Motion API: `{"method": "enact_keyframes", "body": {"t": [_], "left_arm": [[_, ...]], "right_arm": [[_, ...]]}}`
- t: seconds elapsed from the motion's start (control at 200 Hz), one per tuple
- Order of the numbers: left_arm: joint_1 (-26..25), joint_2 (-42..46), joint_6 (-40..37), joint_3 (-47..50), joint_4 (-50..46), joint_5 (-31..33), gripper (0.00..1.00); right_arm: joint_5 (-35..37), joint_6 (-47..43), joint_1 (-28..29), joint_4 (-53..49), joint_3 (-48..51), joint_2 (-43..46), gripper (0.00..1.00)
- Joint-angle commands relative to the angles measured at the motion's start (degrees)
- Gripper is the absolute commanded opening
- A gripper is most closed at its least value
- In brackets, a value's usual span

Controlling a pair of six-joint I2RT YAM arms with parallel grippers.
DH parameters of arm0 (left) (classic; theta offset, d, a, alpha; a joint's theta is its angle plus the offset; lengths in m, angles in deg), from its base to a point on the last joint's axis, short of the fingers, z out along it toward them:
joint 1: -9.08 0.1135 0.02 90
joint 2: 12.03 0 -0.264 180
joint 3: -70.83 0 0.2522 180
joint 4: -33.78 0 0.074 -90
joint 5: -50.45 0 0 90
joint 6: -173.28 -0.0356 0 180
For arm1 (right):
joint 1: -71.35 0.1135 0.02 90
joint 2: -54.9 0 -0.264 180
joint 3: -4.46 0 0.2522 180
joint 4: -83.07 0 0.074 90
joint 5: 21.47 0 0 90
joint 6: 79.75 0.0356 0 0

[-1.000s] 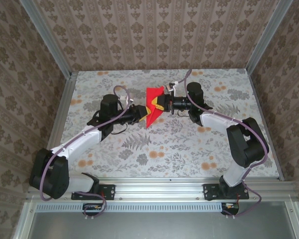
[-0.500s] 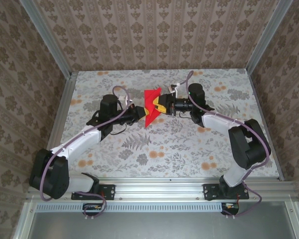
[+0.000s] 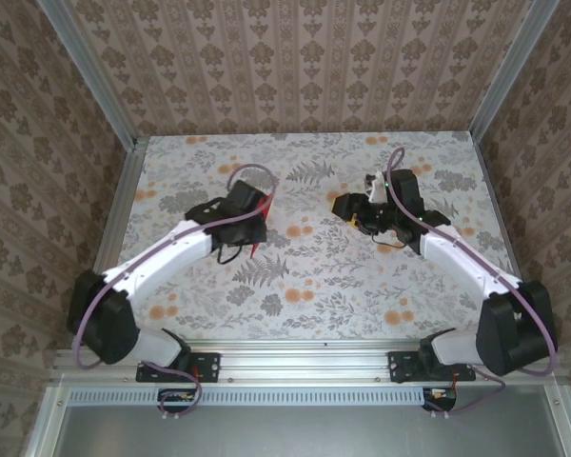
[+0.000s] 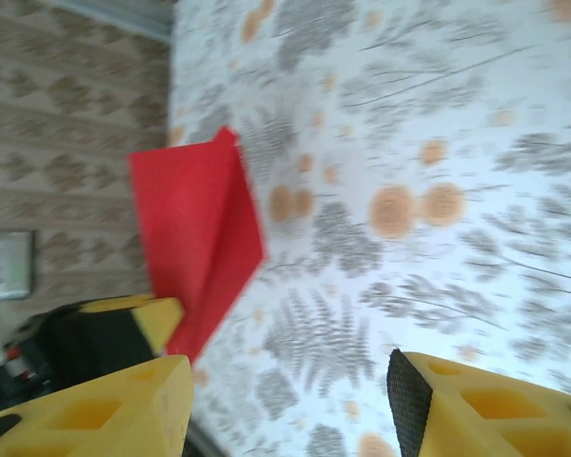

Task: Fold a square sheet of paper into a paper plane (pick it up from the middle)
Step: Turn over the paper at the center of the table.

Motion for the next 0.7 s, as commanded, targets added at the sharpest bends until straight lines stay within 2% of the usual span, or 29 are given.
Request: {"method": "enact_keyframes", "body": {"t": [0.0,0.11,0.235,0.425,0.59,0.69], "left_arm": [[-5.1,-9.0,0.3,-7.6,-17.7,24.0,0.11],[-8.7,-19.2,5.0,-16.0,-26.5,33.0,0.11],[-10.7,-28.0,6.2,-23.1,-30.8,36.3,0.11],[-13.7,-37.5,4.7,-29.1,-30.3,34.4,0.13],[-15.4,-42.3,3.3,-32.1,-28.8,31.0,0.17],[-16.2,-42.8,1.7,-32.3,-26.2,27.5,0.23]], "right_arm": [[14.7,-4.7,-0.5,-11.2,2.1,4.2,0.60],[21.0,-4.3,-2.1,-14.4,3.7,8.5,0.60],[25.1,-3.0,-4.9,-16.9,6.5,13.6,0.61],[27.6,-1.2,-9.2,-19.0,10.1,19.3,0.62],[27.9,-0.6,-10.0,-19.7,10.2,19.0,0.62],[28.0,-0.3,-10.1,-19.5,10.1,18.1,0.62]]}}
